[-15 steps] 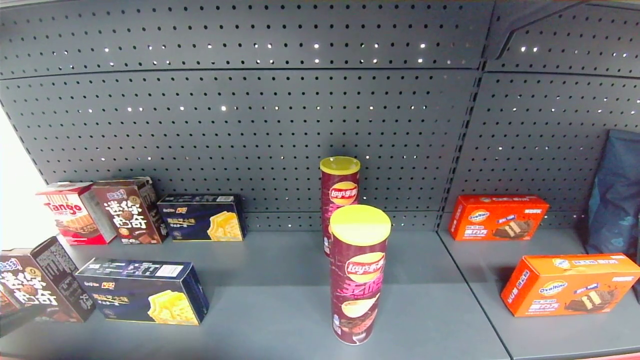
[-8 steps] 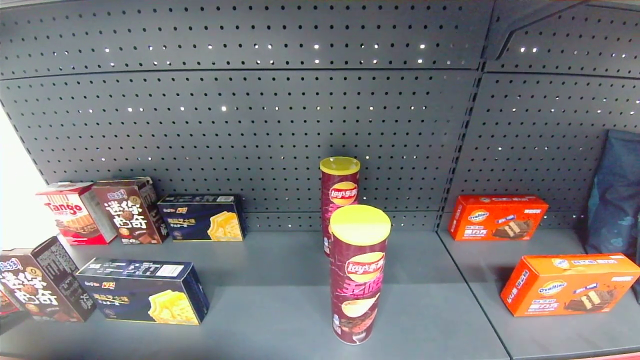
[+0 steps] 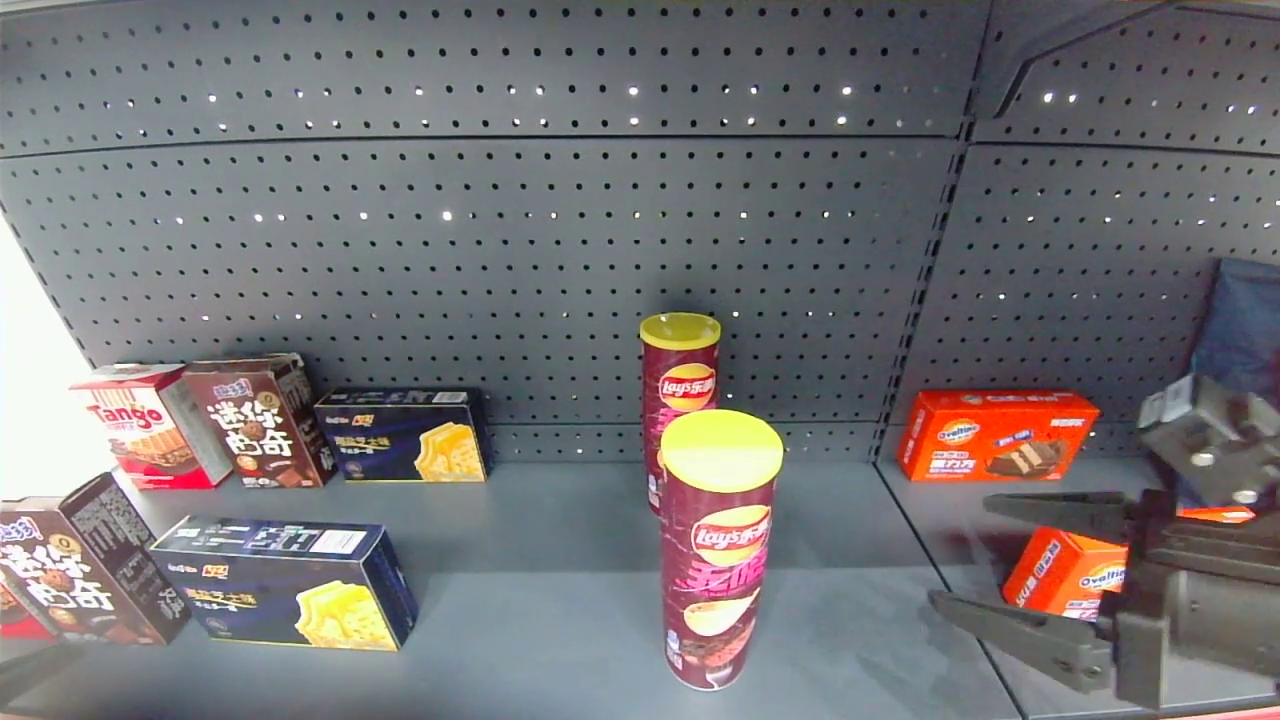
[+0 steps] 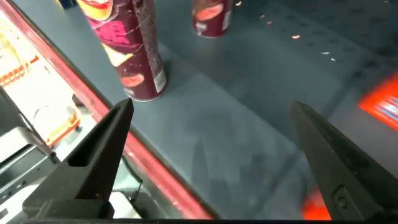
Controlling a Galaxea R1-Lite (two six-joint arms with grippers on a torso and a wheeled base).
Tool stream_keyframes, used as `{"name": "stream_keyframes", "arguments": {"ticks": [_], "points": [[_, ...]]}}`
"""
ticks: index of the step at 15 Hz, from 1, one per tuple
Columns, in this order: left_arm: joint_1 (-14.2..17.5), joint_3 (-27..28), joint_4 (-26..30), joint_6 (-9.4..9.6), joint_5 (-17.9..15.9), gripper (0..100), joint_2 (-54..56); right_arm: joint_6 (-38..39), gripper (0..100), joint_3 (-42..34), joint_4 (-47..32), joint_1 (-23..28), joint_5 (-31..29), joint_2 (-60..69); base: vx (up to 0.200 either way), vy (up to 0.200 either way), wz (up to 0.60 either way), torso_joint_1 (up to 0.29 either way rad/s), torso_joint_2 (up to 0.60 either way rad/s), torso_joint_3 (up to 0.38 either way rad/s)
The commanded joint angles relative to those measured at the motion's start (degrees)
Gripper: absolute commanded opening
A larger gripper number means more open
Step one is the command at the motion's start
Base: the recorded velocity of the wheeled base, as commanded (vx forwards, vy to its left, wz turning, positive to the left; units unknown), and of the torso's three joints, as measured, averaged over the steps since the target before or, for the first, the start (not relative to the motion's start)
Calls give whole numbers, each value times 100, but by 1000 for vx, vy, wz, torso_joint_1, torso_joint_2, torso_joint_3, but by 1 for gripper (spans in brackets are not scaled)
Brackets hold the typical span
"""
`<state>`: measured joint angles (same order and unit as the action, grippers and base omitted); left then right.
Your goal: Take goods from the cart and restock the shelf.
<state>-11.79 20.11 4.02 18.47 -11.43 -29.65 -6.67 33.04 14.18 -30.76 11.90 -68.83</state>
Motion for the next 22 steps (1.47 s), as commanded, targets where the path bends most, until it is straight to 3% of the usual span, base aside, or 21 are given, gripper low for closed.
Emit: {"name": "stream_keyframes", "arguments": {"ticks": [1,3,5,9,12,19,20,22], "points": [[1,-34,2,-1,1,100,-32,43,100,63,270,-211,-126,-1133,0,0,0,0,0,0],[-8,-34,-7,-54,-8,100,-41,52,100,168,279,-203,-126,-1326,0,0,0,0,0,0],[1,-87,-7,-238,1,100,-32,52,100,397,287,-220,-126,-1669,0,0,0,0,0,0],[1,-104,-7,-265,1,100,-32,52,100,564,322,-229,-126,-1977,0,0,0,0,0,0],[1,-122,-7,-414,10,100,3,52,100,634,472,-352,-126,-2196,0,0,0,0,0,0],[10,-218,-16,-441,10,100,20,52,100,783,489,-537,-126,-2539,0,0,0,0,0,0],[10,-227,-16,-555,10,100,20,52,100,871,489,-537,-126,-2609,0,0,0,0,0,0],[10,-262,-16,-581,10,100,73,43,100,915,489,-545,-118,-2688,0,0,0,0,0,0]]}}
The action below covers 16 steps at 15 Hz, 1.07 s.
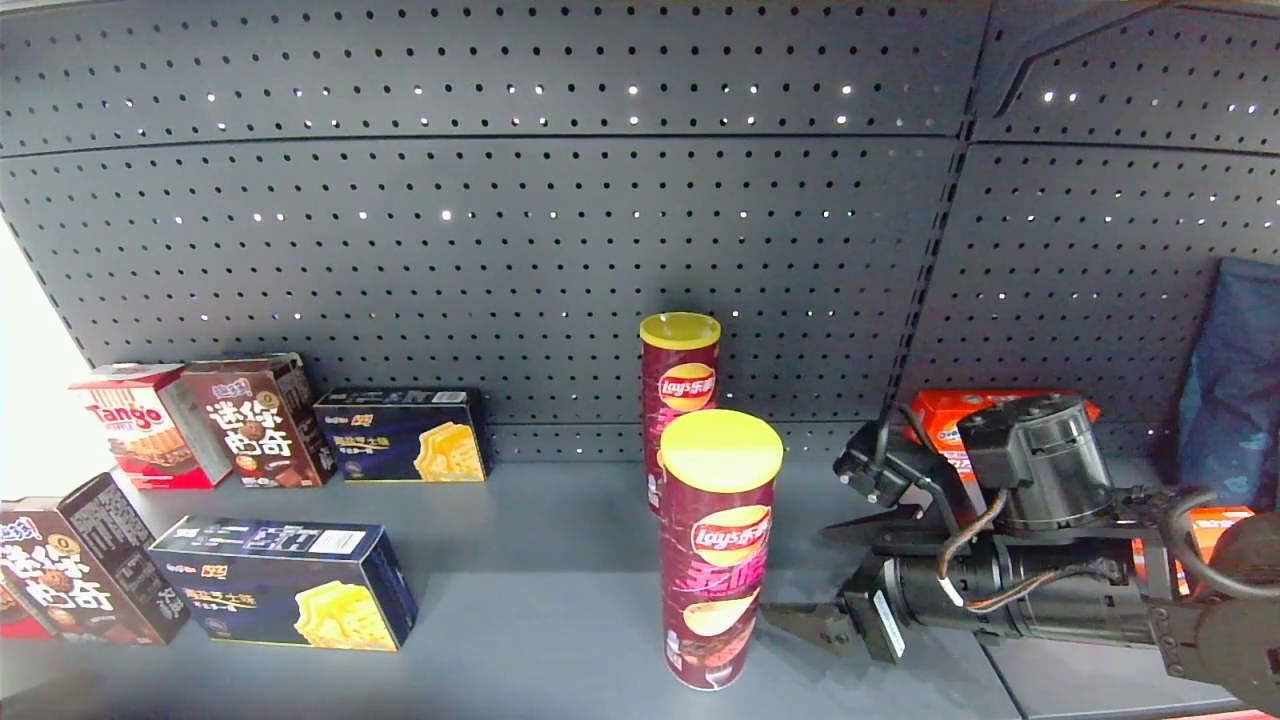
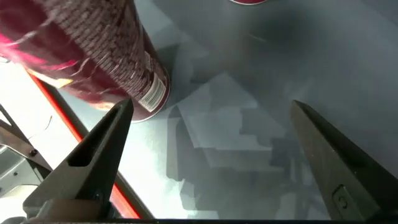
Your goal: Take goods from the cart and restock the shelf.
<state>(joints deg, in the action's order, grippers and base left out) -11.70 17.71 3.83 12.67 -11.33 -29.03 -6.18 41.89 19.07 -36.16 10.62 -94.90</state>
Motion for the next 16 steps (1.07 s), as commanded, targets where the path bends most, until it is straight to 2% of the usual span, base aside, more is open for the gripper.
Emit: {"name": "stream_keyframes", "arguments": {"ticks": [1,6,9,16], "points": [[1,-66,4,-1,-1,100,37,-6,100,21,1,-14,10,-81,0,0,0,0,0,0],[-7,-137,4,-19,-1,100,46,3,100,12,1,-84,2,-90,0,0,0,0,0,0],[-7,-189,4,-133,-1,100,73,3,100,21,1,-128,2,-125,0,0,0,0,0,0],[1,-321,4,-168,-1,100,239,-6,100,127,1,-181,2,-257,0,0,0,0,0,0]]}}
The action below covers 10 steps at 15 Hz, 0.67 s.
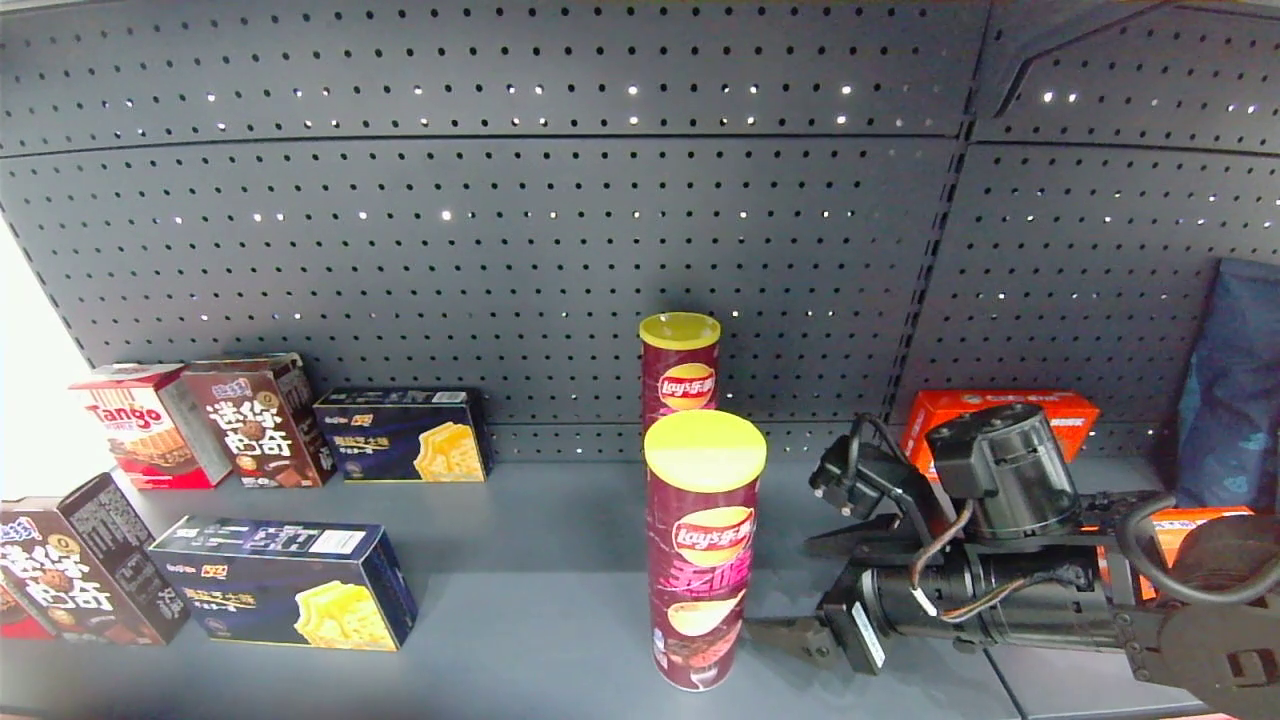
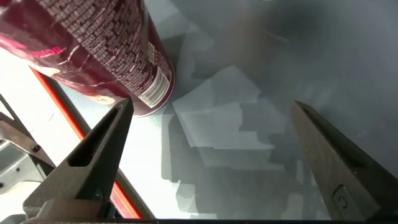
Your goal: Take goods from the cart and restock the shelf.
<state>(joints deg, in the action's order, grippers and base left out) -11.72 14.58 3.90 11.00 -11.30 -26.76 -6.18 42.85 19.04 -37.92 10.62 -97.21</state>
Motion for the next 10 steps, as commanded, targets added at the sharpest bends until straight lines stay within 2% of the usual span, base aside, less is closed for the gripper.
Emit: {"name": "stream_keyframes", "arguments": {"ticks": [1,10], "points": [[3,-8,-3,-1,-4,100,13,-6,100,30,3,-4,2,-26,0,0,0,0,0,0],[3,-17,-3,-10,-4,100,13,3,100,39,3,-22,-7,-44,0,0,0,0,0,0]]}}
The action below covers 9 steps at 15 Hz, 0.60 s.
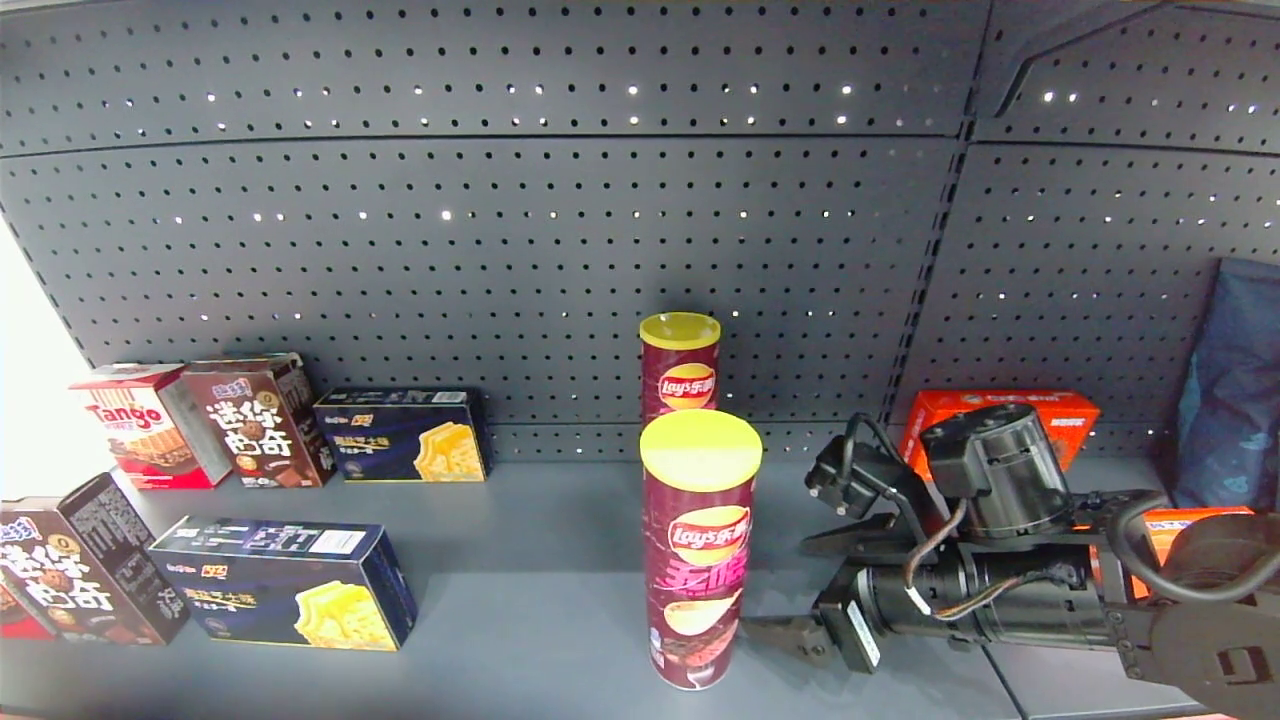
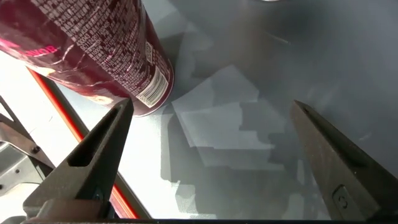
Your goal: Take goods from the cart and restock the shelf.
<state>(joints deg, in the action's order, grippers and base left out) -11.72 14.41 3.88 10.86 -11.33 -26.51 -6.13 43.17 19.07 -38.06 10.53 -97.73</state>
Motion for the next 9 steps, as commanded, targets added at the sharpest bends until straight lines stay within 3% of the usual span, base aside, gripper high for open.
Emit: {"name": "stream_keyframes", "arguments": {"ticks": [1,9], "points": [[3,0,-1,-14,-1,100,6,-2,100,51,1,-9,1,-27,0,0,0,0,0,0],[3,-17,17,-84,8,100,111,-2,100,16,1,-9,1,-18,0,0,0,0,0,0]]}}
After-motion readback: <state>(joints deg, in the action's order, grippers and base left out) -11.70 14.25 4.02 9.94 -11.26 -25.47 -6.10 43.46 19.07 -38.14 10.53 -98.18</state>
